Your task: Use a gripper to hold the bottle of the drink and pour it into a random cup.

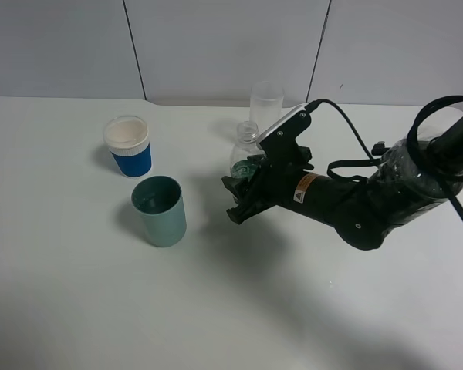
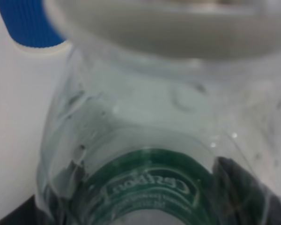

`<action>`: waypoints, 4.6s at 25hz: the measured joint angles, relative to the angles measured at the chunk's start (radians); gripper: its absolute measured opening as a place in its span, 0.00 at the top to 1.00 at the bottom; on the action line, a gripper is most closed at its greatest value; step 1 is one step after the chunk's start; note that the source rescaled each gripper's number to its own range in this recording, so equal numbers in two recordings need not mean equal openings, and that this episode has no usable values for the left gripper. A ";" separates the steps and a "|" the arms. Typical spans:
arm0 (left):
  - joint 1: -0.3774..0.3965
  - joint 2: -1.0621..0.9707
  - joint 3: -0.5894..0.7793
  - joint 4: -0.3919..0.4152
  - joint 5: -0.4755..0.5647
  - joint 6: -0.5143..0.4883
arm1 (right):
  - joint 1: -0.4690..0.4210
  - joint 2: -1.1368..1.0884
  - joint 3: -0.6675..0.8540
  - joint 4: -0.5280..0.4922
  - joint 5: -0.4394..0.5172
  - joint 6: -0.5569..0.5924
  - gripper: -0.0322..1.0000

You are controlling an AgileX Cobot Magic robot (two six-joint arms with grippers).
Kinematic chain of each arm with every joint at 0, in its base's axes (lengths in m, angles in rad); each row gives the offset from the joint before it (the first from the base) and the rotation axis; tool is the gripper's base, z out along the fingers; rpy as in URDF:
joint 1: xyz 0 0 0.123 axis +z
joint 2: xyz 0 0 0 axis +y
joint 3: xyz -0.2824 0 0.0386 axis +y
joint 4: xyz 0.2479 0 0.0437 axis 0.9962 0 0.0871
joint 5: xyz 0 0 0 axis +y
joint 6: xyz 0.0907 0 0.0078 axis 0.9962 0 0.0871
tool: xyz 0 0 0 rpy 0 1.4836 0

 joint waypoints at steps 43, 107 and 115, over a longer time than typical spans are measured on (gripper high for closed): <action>0.000 0.000 0.000 -0.002 0.000 0.000 | 0.000 -0.181 0.002 -0.027 0.223 0.045 0.08; 0.000 0.000 0.000 -0.001 0.000 0.000 | -0.678 -1.502 -0.065 0.096 1.317 -0.089 0.08; 0.000 0.000 0.000 -0.001 0.000 0.000 | -0.678 -1.649 -0.065 0.095 1.458 -0.089 0.08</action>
